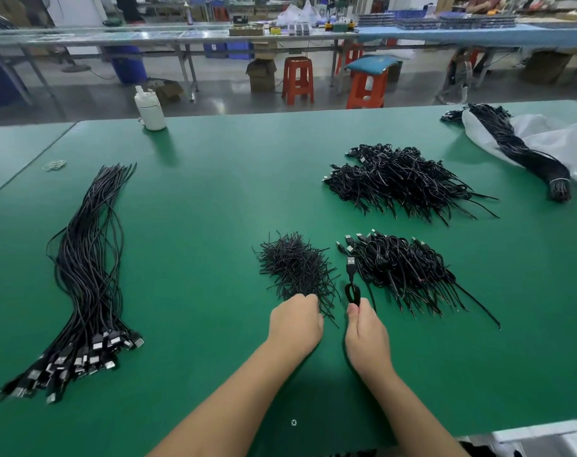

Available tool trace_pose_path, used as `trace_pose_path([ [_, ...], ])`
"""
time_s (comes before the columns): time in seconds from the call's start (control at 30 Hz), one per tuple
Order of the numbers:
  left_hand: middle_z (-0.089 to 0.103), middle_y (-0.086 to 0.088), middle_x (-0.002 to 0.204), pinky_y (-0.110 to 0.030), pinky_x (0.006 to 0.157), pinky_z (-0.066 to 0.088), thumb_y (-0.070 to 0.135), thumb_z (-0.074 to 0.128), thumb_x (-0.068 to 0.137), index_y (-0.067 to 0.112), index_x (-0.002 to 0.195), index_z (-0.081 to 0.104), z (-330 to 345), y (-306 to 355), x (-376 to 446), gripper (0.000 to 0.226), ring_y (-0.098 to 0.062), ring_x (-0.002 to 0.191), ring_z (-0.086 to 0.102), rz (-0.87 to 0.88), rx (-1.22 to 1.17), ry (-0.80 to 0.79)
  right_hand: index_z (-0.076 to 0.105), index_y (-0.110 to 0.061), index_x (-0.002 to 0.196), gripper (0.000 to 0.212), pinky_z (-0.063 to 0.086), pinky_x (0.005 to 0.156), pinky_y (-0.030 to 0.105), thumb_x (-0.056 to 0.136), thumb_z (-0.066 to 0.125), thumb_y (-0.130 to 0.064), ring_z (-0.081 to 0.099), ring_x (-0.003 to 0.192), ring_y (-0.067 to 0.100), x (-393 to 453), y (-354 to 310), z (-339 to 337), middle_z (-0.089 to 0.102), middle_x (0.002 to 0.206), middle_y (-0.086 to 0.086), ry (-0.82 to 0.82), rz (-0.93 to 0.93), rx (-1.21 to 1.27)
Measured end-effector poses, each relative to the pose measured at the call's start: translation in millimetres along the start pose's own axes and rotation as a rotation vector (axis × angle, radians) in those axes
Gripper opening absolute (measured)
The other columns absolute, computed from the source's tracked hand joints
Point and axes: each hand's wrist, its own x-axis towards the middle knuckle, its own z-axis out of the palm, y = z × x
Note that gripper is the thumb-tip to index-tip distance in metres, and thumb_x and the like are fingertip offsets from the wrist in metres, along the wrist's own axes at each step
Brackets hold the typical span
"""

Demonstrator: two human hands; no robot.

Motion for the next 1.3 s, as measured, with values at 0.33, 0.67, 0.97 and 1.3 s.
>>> trace_pose_path([
  [0.33,0.067,0.012,0.081,-0.028,0.073,0.054,0.023,0.059,0.090,0.028,0.088,0.070,-28.7,-37.8,-18.2,0.012,-0.011,0.075,0.062,-0.139,-0.236,0.119,0.038,-0.020,0.077,0.031,0.035,0.056,0.035,0.106,0.031,-0.030,0.045,0.059,0.017,8.9,-5.0,-1.6,0.050,0.067,-0.001,-0.078,0.061,-0.003],
  [0.67,0.065,0.015,0.068,-0.009,0.055,0.035,0.023,0.069,0.085,0.027,0.073,0.068,-48.5,-32.5,-25.1,0.012,0.006,0.058,0.053,-0.201,-0.568,0.330,0.046,-0.018,0.091,0.027,0.046,0.061,0.039,0.106,0.032,-0.035,0.048,0.056,0.013,-3.5,-61.9,-21.8,0.052,0.069,-0.003,-0.396,-0.184,0.274],
  [0.97,0.064,0.013,0.076,-0.016,0.062,0.040,0.020,0.069,0.086,0.032,0.079,0.070,-51.6,-25.3,-31.1,0.014,0.002,0.060,0.051,-0.041,-0.578,0.286,0.050,-0.025,0.100,0.019,0.047,0.050,0.030,0.106,0.032,-0.024,0.051,0.045,0.019,-5.5,-75.3,-17.0,0.055,0.062,-0.010,-0.412,-0.098,0.430],
  [1.3,0.066,-0.008,0.098,-0.038,0.080,0.051,0.005,0.047,0.094,0.010,0.082,0.066,-63.9,-34.9,-35.6,0.023,-0.028,0.100,0.060,0.685,0.116,0.689,0.042,-0.012,0.084,0.023,0.046,0.043,0.031,0.106,0.038,-0.019,0.026,0.046,0.013,1.5,-80.8,-27.5,0.030,0.062,-0.001,-0.602,0.130,0.734],
])
